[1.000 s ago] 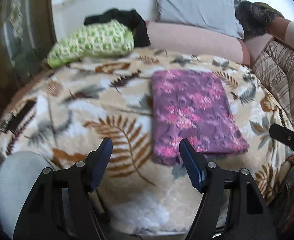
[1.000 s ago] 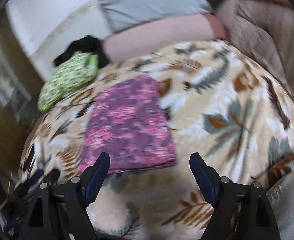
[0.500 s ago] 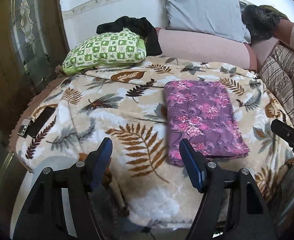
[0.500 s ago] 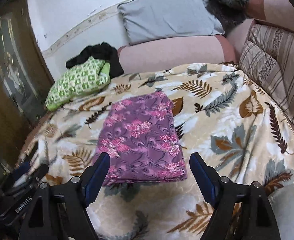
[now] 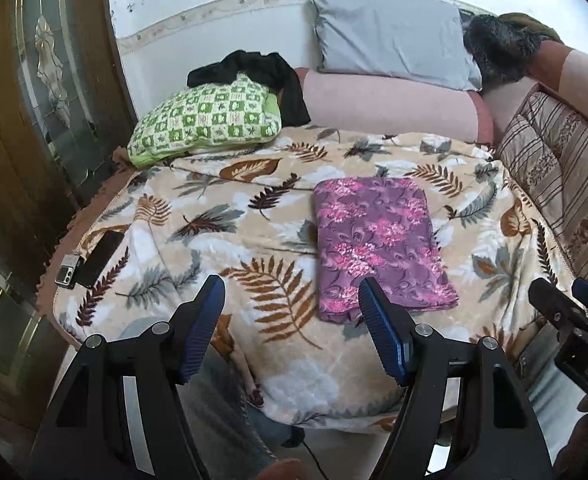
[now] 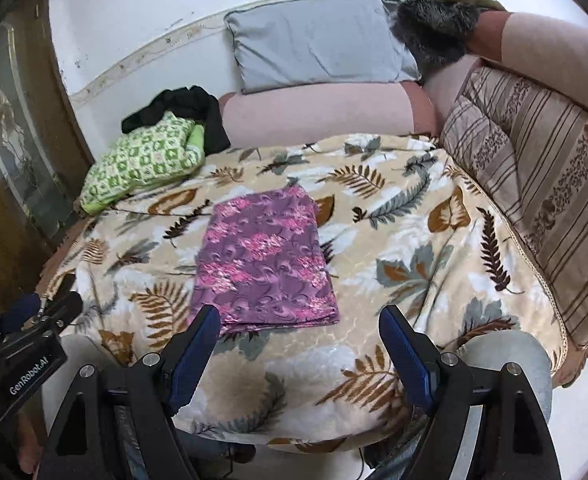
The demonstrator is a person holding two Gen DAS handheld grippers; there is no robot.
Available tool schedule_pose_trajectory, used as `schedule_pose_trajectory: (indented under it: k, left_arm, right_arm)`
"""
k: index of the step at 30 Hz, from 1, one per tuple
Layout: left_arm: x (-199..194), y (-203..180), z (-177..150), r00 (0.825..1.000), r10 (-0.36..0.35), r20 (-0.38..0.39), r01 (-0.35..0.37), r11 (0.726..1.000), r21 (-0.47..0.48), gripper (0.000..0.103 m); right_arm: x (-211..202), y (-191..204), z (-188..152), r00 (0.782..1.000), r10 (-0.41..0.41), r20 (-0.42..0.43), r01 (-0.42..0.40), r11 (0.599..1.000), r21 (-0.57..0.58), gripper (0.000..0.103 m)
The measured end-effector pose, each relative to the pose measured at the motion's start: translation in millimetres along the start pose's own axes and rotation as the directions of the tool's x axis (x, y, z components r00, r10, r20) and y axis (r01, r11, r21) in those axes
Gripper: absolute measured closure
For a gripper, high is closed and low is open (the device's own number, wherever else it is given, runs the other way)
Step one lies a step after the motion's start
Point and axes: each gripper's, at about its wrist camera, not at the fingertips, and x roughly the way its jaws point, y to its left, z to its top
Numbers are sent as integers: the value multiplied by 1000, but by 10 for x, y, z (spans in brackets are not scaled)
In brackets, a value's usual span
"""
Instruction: Fold small clothes
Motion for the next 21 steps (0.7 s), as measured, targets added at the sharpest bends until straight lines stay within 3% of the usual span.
schedule_pose_trajectory:
  k: [21]
  left_arm:
    - [-246,102,118,999,1,43,1,999,-34,33]
  right_arm:
    - [-322,140,74,998,-28,61,30,999,-31,23]
